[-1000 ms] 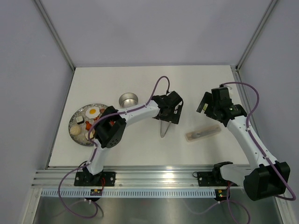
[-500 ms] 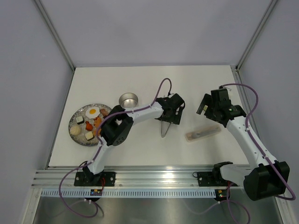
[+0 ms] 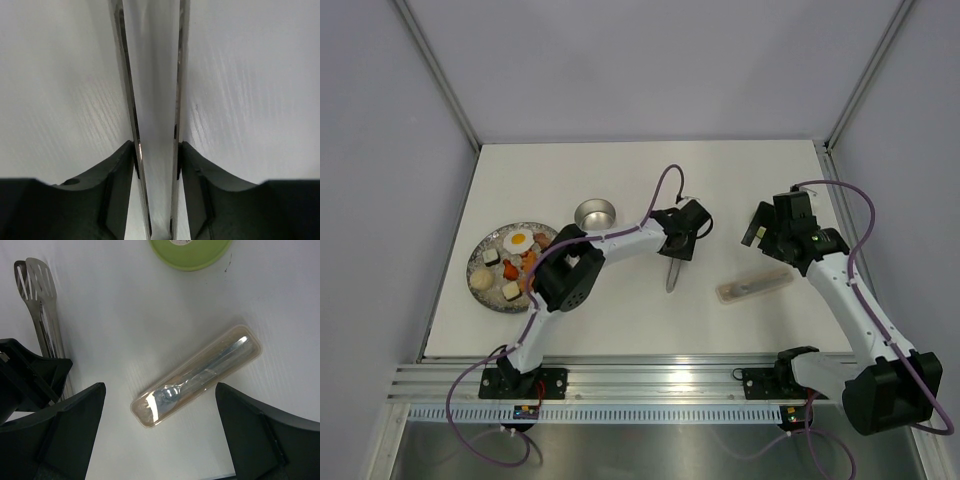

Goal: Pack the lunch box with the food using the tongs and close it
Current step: Pick up the clamp at the center of the board.

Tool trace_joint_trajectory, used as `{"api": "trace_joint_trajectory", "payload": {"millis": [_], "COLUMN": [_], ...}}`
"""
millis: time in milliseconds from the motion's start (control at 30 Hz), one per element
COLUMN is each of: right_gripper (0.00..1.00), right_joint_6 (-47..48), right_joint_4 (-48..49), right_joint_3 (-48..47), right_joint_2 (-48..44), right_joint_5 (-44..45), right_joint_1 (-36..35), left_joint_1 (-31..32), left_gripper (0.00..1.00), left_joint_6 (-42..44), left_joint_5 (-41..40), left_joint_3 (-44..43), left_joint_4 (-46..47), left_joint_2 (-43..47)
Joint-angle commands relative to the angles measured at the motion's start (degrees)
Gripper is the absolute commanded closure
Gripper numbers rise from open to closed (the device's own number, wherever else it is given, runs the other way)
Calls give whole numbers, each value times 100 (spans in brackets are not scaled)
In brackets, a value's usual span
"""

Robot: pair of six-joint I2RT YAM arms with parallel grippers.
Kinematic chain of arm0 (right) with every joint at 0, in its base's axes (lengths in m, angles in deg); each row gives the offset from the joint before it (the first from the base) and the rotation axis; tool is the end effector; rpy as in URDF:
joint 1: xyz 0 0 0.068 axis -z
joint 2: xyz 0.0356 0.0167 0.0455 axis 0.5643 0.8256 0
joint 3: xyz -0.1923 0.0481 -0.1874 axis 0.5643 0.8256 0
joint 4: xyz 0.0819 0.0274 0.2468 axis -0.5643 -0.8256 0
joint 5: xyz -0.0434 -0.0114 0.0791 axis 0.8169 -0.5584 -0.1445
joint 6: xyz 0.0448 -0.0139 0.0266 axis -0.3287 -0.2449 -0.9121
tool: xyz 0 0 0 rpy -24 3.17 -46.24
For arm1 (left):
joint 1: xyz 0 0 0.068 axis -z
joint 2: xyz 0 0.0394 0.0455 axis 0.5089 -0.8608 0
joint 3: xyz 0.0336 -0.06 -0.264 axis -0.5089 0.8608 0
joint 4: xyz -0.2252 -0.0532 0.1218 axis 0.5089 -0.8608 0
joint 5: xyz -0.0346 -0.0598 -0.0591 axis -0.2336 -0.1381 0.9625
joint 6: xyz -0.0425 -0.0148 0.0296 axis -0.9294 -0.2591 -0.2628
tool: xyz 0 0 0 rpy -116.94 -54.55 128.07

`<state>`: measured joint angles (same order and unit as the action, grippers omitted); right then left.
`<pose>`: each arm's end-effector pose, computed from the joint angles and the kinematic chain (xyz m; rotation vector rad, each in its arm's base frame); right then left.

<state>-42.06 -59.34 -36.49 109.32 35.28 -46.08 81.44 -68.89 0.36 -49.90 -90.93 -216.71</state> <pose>0.2219 0.0382 0.2901 0.4613 2.3802 0.0560 0.3055 -0.3613 0.1603 0.3376 2.5894 -0.1913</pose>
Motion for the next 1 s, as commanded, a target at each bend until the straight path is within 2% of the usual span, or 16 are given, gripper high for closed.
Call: {"api": "trace_joint_trajectory", "payload": {"millis": [0, 33, 100, 200, 433, 600, 800, 967], "right_gripper": [1, 1, 1, 0, 0, 0, 1, 1], "right_joint_6": [-45, -45, -28, -19, -10, 8, 16, 8], "right_joint_4": [-76, -76, -76, -120, -59, -6, 47, 3], "right_joint_3": [-50, -50, -59, -103, -129, -147, -129, -121], "right_joint_2": [-160, -230, -275, -284, -213, -152, -134, -169], "right_joint_5": [10, 10, 27, 36, -52, -113, -166, -148], "right_joint_1": [30, 30, 30, 30, 30, 30, 30, 30], "left_joint_1": [-23, -23, -14, -14, -14, -14, -14, -23], "left_gripper": [62, 68, 74, 80, 79, 71, 63, 63], "left_joint_6": [185, 238, 413, 625, 1276, 1451, 1522, 1443], "left_joint_5": [-135, -240, -355, -365, -40, 83, 356, 488], "left_joint_3": [252, 322, 393, 507, 578, 727, 876, 965], "left_joint_4": [74, 22, -92, -251, -1138, -1516, -1562, -1517], "left_joint_2": [216, 296, 603, 1016, 1860, 2369, 2599, 2590]}}
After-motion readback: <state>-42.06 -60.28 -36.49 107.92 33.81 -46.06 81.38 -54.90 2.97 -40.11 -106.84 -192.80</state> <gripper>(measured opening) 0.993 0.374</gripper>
